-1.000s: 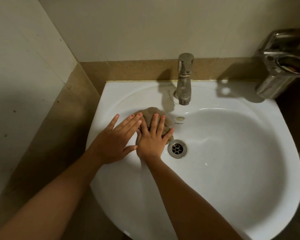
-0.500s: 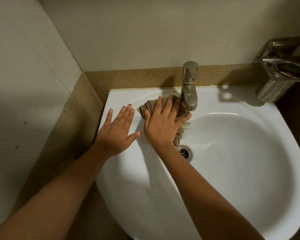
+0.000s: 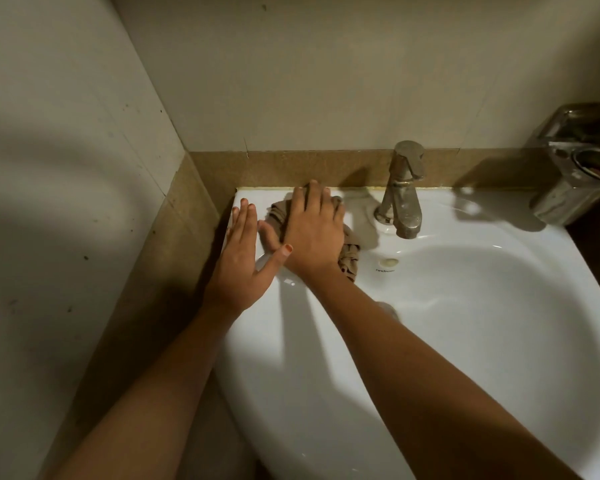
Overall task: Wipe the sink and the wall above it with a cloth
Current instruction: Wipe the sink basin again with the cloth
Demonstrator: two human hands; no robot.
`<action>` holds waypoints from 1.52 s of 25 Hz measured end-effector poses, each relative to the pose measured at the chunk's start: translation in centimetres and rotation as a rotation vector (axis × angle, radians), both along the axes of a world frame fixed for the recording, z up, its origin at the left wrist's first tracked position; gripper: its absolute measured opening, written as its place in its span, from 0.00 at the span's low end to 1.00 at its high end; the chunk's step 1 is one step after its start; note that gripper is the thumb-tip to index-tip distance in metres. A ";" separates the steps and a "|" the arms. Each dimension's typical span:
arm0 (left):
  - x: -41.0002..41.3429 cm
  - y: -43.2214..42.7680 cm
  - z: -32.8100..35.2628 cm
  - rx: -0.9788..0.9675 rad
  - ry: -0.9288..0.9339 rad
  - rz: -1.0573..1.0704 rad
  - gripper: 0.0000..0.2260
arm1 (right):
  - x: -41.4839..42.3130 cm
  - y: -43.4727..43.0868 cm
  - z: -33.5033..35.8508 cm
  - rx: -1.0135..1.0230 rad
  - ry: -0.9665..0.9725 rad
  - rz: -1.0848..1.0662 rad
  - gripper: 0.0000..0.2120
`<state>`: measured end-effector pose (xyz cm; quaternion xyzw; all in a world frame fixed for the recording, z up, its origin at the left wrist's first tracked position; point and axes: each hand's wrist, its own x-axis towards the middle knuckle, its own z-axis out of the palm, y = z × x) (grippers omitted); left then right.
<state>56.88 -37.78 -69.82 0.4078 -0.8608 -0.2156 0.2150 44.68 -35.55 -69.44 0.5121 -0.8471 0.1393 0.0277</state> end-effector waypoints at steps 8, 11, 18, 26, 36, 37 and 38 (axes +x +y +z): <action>0.0 0.2 0.2 0.032 0.061 -0.001 0.45 | 1.0 -0.1 -0.4 0.020 0.026 0.227 0.39; 0.0 0.5 0.4 0.095 0.136 0.043 0.43 | 1.4 -0.2 -0.3 -0.004 -0.023 0.213 0.38; 0.3 0.7 0.8 0.178 0.205 0.068 0.42 | 1.8 -0.7 -0.8 -0.138 -0.104 0.319 0.21; -0.3 6.9 1.8 0.519 0.646 0.360 0.30 | 1.9 2.7 0.6 -0.185 -0.279 0.544 0.11; -6.7 27.7 11.1 0.232 0.418 0.489 0.09 | -5.7 20.2 14.7 -0.335 -0.944 0.617 0.16; -7.4 29.3 12.2 0.220 0.454 0.506 0.09 | -6.2 21.7 16.9 -0.331 -0.991 0.593 0.17; -8.2 31.0 14.1 0.192 0.541 0.536 0.08 | -6.9 23.2 19.5 -0.325 -1.032 0.575 0.19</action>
